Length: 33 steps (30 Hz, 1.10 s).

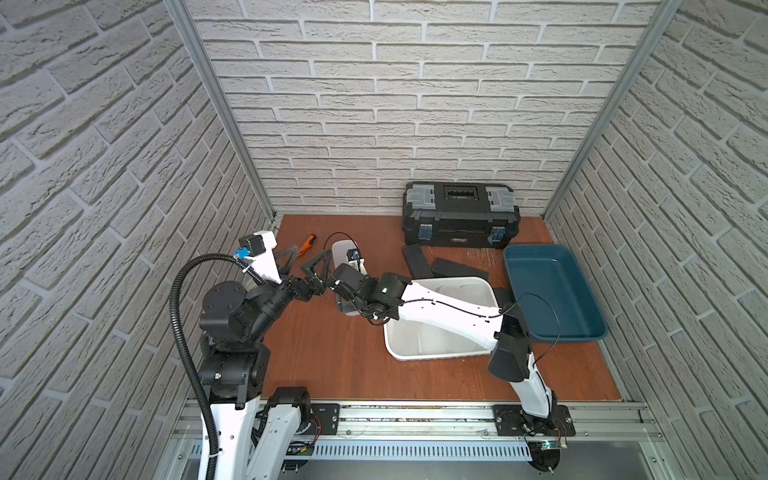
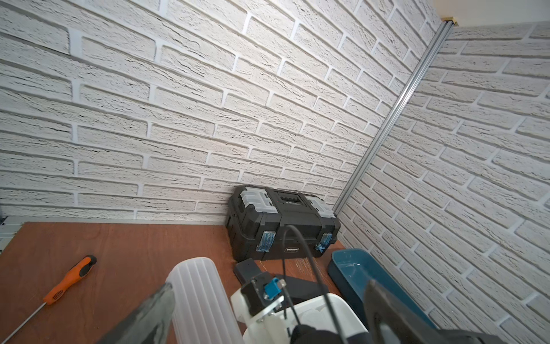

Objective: Place the pencil cases by color into the storage box
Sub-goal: Pick up the pencil case from the center of the board, then place the pencil case at the storage box.

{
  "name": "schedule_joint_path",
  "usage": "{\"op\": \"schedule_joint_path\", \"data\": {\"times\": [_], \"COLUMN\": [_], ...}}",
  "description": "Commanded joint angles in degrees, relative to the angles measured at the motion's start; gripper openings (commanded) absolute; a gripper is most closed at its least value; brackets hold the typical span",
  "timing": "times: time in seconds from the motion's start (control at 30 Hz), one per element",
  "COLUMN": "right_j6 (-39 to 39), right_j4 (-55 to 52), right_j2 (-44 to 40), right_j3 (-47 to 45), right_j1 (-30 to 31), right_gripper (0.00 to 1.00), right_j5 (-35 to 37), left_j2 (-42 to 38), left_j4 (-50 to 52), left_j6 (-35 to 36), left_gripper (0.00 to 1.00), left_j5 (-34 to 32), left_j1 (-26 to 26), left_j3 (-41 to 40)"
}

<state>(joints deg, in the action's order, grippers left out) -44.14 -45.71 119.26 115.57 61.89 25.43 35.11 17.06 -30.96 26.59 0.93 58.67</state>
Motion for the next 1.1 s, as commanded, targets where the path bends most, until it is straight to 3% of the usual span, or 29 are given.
{"op": "schedule_joint_path", "data": {"times": [0.0,0.3,0.73,1.07], "right_j6": [-0.3,-0.3,-4.8,-4.6], "right_j4": [3.0,-0.4,-3.3,-2.8], "right_j2": [-8.3,-22.2,-37.5,-40.7], "right_j3": [-5.7,-24.1,-47.1,-54.0], "right_j1": [-2.4,-4.2,-4.3,-4.6], "right_gripper": [0.7,0.7,0.7,0.7], "right_j5": [2.0,5.3,7.2,5.2], "left_j2": [1.0,5.8,8.3,10.9], "left_j4": [-5.1,-4.9,-3.6,-4.6], "left_j6": [-1.6,-1.4,1.6,3.2], "left_gripper": [0.98,0.98,0.98,0.98], "left_j5": [2.2,5.1,-2.7,-7.7], "left_j1": [-0.1,1.7,15.5,23.4], "left_j3": [0.4,-1.5,-7.0,-7.6]}}
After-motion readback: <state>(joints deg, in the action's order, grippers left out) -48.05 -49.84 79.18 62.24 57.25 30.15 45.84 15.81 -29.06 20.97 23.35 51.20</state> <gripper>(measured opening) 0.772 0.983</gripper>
